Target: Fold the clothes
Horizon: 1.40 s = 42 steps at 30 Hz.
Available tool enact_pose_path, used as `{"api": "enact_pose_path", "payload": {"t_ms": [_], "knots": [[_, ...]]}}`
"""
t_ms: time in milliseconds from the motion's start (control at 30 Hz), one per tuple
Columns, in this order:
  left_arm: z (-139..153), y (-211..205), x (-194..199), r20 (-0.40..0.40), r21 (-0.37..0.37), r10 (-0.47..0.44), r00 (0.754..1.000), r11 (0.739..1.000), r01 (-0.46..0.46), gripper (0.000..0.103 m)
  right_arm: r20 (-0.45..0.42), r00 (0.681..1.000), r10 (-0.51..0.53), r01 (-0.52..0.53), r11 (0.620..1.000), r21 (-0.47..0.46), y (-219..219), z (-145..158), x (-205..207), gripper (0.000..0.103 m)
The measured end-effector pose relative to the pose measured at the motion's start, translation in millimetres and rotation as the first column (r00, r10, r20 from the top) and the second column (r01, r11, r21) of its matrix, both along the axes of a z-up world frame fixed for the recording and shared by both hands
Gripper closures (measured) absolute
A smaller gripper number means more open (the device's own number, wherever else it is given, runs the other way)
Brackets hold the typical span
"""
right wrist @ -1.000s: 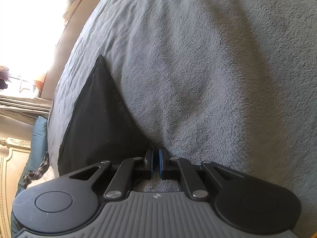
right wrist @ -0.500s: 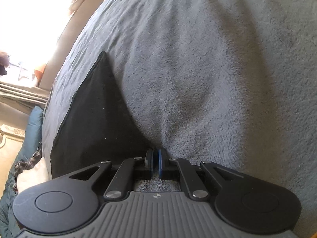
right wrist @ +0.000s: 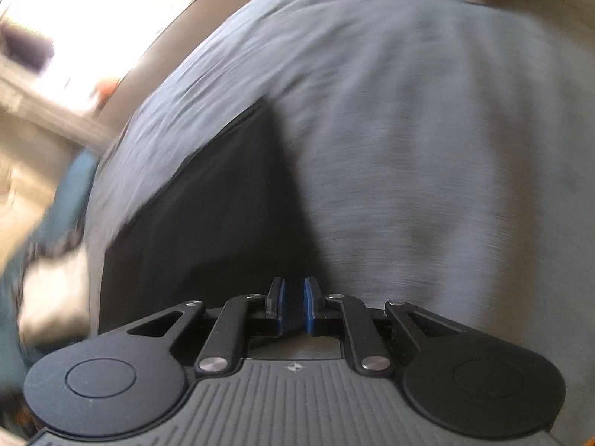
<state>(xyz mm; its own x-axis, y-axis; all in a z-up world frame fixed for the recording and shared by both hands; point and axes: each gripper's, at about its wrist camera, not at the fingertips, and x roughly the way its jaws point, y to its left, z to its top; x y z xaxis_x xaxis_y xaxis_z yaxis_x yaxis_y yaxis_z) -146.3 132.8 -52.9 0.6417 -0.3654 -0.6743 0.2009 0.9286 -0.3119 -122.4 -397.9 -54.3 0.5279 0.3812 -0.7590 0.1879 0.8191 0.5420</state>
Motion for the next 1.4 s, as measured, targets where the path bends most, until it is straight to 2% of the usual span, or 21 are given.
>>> {"api": "enact_pose_path", "payload": {"t_ms": [100, 200, 267, 433, 533, 633, 700, 800, 900, 1100, 1267, 1400], "knots": [[-14, -18, 9, -0.029, -0.027, -0.051, 0.998, 0.998, 0.05, 0.072, -0.04, 0.994, 0.103, -0.104, 0.994, -0.039, 26, -10, 21, 0.092], [-30, -21, 12, -0.079, -0.039, -0.053, 0.995, 0.998, 0.05, 0.072, -0.11, 0.987, 0.117, -0.127, 0.988, -0.089, 27, -22, 21, 0.096], [-32, -14, 9, -0.086, -0.056, -0.045, 0.995, 0.998, 0.04, 0.072, -0.13, 0.988, 0.08, -0.091, 0.992, -0.082, 16, -22, 10, 0.096], [-31, -4, 9, -0.108, -0.08, -0.038, 0.993, 0.996, 0.03, 0.072, -0.179, 0.984, 0.011, -0.044, 0.982, -0.185, 7, 0, -7, 0.093], [-29, -3, 13, -0.122, -0.093, -0.04, 0.992, 0.995, 0.028, 0.072, -0.069, 0.996, 0.062, -0.071, 0.987, -0.146, 33, 30, 3, 0.093], [-27, -2, 13, -0.124, -0.099, -0.032, 0.992, 0.995, 0.02, 0.072, 0.033, 0.987, 0.158, -0.156, 0.986, -0.066, 79, 50, 21, 0.093], [-26, 0, 12, -0.126, -0.105, -0.024, 0.992, 0.994, 0.011, 0.072, 0.074, 0.971, 0.226, -0.228, 0.974, 0.007, 116, 52, 35, 0.093], [-25, 3, 10, -0.131, -0.115, -0.016, 0.991, 0.993, 0.001, 0.071, 0.09, 0.949, 0.302, -0.312, 0.942, 0.126, 164, 39, 55, 0.093], [-25, 4, 9, -0.129, -0.113, -0.021, 0.991, 0.994, 0.006, 0.071, 0.044, 0.938, 0.343, -0.345, 0.921, 0.179, 205, 12, 70, 0.093], [-28, 7, 10, -0.133, -0.125, -0.03, 0.991, 0.992, 0.014, 0.071, -0.082, 0.95, 0.3, -0.275, 0.935, 0.225, 224, -36, 80, 0.093], [-31, 9, 10, -0.135, -0.137, -0.032, 0.99, 0.991, 0.013, 0.071, -0.154, 0.952, 0.262, -0.221, 0.944, 0.244, 197, -47, 53, 0.093], [-31, 9, 10, -0.134, -0.138, -0.03, 0.991, 0.99, 0.012, 0.071, -0.195, 0.948, 0.252, -0.213, 0.957, 0.198, 189, -41, 34, 0.093]]}}
